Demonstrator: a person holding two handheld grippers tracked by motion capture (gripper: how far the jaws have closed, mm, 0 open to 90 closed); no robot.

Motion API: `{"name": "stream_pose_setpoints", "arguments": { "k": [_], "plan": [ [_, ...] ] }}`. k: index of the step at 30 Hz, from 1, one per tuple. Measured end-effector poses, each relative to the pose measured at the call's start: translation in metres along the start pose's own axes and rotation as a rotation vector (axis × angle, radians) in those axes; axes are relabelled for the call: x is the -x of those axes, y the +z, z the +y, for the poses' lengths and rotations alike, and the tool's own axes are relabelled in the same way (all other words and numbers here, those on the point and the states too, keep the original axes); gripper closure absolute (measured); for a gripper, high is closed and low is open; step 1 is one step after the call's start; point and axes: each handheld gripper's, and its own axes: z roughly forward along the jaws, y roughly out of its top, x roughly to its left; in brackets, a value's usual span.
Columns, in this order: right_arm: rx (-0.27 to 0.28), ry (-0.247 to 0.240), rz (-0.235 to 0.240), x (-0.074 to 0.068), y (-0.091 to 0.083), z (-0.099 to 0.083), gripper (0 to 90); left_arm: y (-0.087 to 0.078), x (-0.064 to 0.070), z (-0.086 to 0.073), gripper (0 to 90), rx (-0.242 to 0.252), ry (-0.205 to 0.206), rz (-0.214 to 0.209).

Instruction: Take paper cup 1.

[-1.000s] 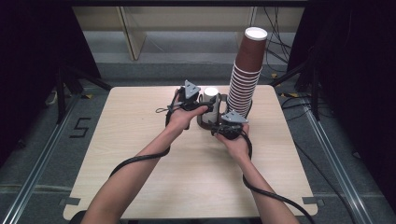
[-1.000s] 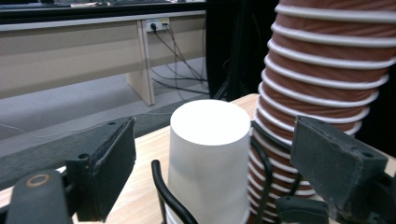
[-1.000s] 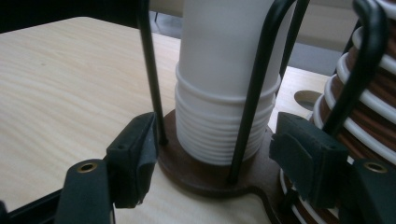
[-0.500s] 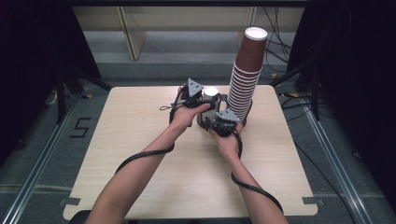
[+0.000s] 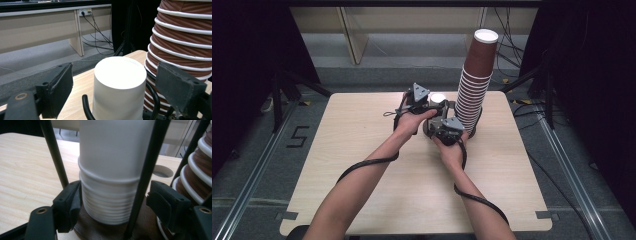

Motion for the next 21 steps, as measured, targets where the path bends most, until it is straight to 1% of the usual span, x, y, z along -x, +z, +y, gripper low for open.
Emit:
{"name": "stream_pose_setpoints", "arguments": {
  "k": [1,2,3,4,5,6,7,8,9,10,11,12,13,14,15,16,17,18,21],
  "plan": [
    [-0.002,0.018,0.005,-0.001,-0.0011,0.0012,29.8,0.0001,0.0001,-0.0002,14.4,-0.002,0.002,-0.001],
    [-0.002,0.018,-0.005,-0.0013,-0.0012,0.0018,30.4,0.0,0.0001,-0.0004,14.4,-0.006,0.005,-0.002],
    [0.001,0.024,0.002,-0.0017,-0.0002,0.0021,30.3,0.0,0.0001,-0.0007,14.4,-0.01,0.008,-0.006],
    [0.013,0.005,-0.014,-0.0012,0.0015,0.0014,30.4,0.0,-0.0001,-0.0008,14.4,-0.011,0.007,-0.006],
    [0.002,-0.005,-0.008,-0.0006,0.0013,0.0016,30.4,0.0002,-0.0005,-0.0009,14.4,-0.011,0.005,-0.005],
    [0.004,0.02,0.002,-0.002,0.002,0.0013,30.3,0.0004,-0.0009,-0.001,14.4,-0.012,0.006,-0.005],
    [-0.013,-0.002,-0.004,-0.0003,0.0018,0.0013,30.2,0.0005,-0.0015,-0.001,14.4,-0.014,0.009,-0.005],
    [0.001,0.002,-0.001,-0.0004,0.0029,0.001,30.3,0.0006,-0.0019,-0.0008,14.4,-0.017,0.01,-0.007],
    [-0.002,0.001,0.001,-0.0001,0.0027,0.001,30.6,0.0009,-0.0021,-0.0007,14.4,-0.019,0.009,-0.008],
    [-0.006,0.023,0.01,-0.0011,0.0015,0.0015,30.9,0.0015,-0.0024,-0.0006,14.4,-0.018,0.006,-0.01],
    [-0.008,0.017,0.014,-0.0003,0.0009,0.0014,31.2,0.0018,-0.0027,-0.0003,14.5,-0.02,0.005,-0.014],
    [0.009,-0.01,0.0,0.0012,0.0023,0.0003,31.4,0.0021,-0.0032,-0.0002,14.7,-0.021,0.005,-0.016],
    [0.008,0.004,0.007,0.0007,0.0023,0.0001,31.5,0.0027,-0.0036,-0.0002,15.2,-0.024,0.001,-0.02],
    [0.01,-0.021,0.003,0.0022,0.003,0.0003,31.5,0.0033,-0.0041,-0.0002,15.8,-0.023,-0.002,-0.023],
    [0.001,-0.002,0.002,0.0009,0.002,0.0006,31.5,0.0043,-0.0048,-0.0005,16.6,-0.023,-0.012,-0.028],
    [0.007,-0.003,0.001,0.001,0.0024,0.0008,31.4,0.0048,-0.0053,-0.0006,17.4,-0.025,-0.015,-0.029],
    [-0.017,-0.012,0.008,0.0017,0.0011,0.0018,31.4,0.0053,-0.0054,-0.0008,17.9,-0.025,-0.02,-0.029],
    [-0.008,-0.008,0.012,0.0015,0.0019,0.0017,31.4,0.0063,-0.0059,-0.0011,18.2,-0.027,-0.021,-0.031],
    [-0.013,-0.004,0.012,0.0013,0.0016,0.0018,31.5,0.0087,-0.0057,-0.0019,18.8,-0.036,-0.009,-0.035]
  ]
}}
